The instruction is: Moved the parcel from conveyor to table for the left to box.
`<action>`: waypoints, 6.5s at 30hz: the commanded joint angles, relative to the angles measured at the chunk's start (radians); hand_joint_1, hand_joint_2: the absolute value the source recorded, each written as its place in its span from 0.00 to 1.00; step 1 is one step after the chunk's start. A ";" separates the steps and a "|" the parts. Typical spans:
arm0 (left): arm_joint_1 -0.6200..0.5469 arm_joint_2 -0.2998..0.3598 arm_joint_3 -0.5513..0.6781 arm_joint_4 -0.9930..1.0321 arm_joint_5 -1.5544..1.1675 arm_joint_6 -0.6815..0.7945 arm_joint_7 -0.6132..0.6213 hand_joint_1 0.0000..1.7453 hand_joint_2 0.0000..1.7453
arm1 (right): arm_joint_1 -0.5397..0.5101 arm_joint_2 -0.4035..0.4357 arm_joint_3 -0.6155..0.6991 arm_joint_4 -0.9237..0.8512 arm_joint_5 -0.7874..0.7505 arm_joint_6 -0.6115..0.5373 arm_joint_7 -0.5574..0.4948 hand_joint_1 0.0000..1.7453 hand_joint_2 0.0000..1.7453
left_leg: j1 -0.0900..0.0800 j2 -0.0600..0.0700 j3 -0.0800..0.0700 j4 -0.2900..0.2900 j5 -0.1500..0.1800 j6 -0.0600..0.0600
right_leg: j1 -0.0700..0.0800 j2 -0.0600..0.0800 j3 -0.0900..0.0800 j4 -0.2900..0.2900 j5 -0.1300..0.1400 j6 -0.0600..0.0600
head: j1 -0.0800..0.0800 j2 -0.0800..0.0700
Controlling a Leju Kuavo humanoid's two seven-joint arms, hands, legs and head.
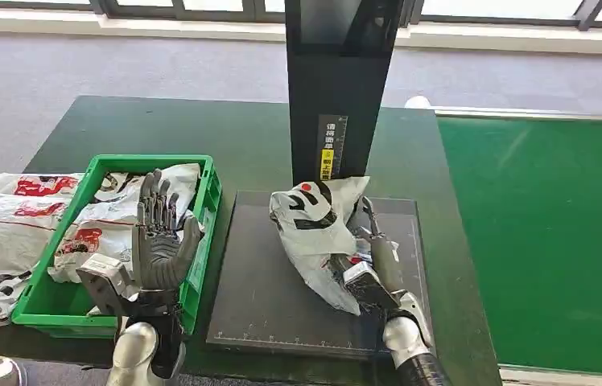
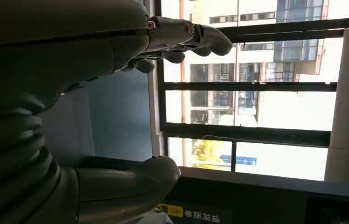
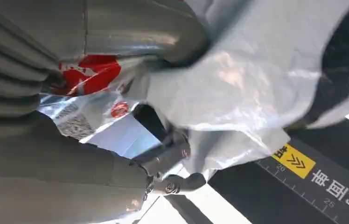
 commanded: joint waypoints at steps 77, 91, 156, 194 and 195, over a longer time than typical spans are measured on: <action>-0.027 0.010 -0.018 0.063 -0.019 0.043 0.003 0.00 1.00 | -0.072 -0.042 -0.055 0.181 -0.098 0.273 0.002 0.00 0.00 | 0.000 0.000 0.001 -0.001 0.000 0.000 | 0.000 -0.001 0.001 -0.001 0.000 0.000 | 0.000 0.000; -0.007 0.000 -0.014 0.047 -0.037 0.062 0.003 0.00 1.00 | 0.001 -0.013 -0.088 -0.032 -0.012 -0.173 0.002 0.00 0.00 | -0.001 -0.001 0.002 -0.003 0.000 0.000 | -0.001 -0.002 0.003 -0.003 0.000 -0.001 | 0.000 0.000; -0.190 -0.063 -0.252 0.441 -0.487 0.315 0.010 0.00 1.00 | 0.095 -0.015 -0.212 -0.420 -0.137 -0.498 0.002 0.00 1.00 | -0.001 0.000 0.000 0.000 0.001 0.000 | -0.002 -0.002 -0.002 -0.001 0.001 0.001 | 0.000 0.000; -0.448 -0.072 -0.447 1.133 -1.025 0.450 0.544 0.65 1.00 | 0.081 -0.009 -0.232 -0.401 -0.162 -0.498 0.002 0.00 1.00 | -0.001 0.004 0.003 -0.001 0.000 0.000 | -0.002 0.002 0.002 -0.003 0.002 0.002 | 0.000 0.000; -0.448 -0.072 -0.447 1.134 -1.028 0.450 0.547 0.65 1.00 | 0.082 -0.009 -0.232 -0.402 -0.162 -0.498 0.002 0.00 1.00 | -0.002 0.005 0.004 -0.003 0.001 0.000 | -0.002 0.002 0.003 -0.004 0.003 0.001 | 0.000 0.000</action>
